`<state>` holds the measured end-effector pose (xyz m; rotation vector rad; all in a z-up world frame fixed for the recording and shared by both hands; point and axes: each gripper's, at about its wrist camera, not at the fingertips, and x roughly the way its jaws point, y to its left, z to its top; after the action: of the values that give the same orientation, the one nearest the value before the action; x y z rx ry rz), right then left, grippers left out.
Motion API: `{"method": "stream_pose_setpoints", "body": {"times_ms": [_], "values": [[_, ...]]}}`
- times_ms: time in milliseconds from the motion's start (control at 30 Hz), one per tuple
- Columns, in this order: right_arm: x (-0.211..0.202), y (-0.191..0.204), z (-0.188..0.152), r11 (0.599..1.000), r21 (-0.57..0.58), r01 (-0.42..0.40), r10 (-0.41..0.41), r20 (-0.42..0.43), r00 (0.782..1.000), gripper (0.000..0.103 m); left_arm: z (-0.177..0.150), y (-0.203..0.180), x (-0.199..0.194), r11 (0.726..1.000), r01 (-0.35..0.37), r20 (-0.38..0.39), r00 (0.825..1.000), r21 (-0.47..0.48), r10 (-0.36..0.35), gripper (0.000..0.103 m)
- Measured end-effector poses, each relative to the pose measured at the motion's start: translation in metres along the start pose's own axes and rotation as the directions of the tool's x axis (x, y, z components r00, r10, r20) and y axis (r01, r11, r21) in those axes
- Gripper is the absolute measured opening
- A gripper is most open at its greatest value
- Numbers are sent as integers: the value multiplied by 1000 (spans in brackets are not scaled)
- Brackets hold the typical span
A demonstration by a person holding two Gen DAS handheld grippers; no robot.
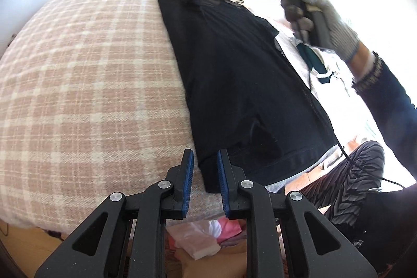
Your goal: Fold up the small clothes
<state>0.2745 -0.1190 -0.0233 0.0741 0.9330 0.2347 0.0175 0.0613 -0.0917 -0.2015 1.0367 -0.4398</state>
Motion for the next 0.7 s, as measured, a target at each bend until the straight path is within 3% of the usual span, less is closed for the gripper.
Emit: {"method": "stream_pose_setpoints", "body": {"times_ms": [67, 133, 200, 300, 433, 567, 700], "values": [[-21, 7, -34, 998, 3, -66, 66, -23, 998, 47, -3, 1, 3, 1000, -8, -19, 1000, 10, 8, 18], [-38, 16, -70, 991, 9, -134, 134, -48, 990, 47, -7, -2, 7, 1000, -8, -37, 999, 27, 9, 30], [-50, 27, -106, 979, 29, -202, 203, -78, 976, 48, -10, -8, 11, 998, -18, -47, 999, 55, 21, 36], [-58, 46, -152, 951, 62, -302, 308, -139, 941, 49, -11, -16, 13, 995, -33, -45, 998, 92, 37, 36], [-58, 67, -191, 925, 90, -369, 380, -195, 904, 49, -10, -25, 15, 989, -50, -15, 999, 140, 53, 36], [-53, 79, -211, 920, 93, -382, 393, -228, 891, 49, -11, -36, 20, 981, -62, -16, 998, 182, 66, 36], [-47, 81, -225, 906, 143, -398, 422, -263, 867, 49, -7, -38, 25, 977, -74, -13, 997, 200, 78, 21]]}}
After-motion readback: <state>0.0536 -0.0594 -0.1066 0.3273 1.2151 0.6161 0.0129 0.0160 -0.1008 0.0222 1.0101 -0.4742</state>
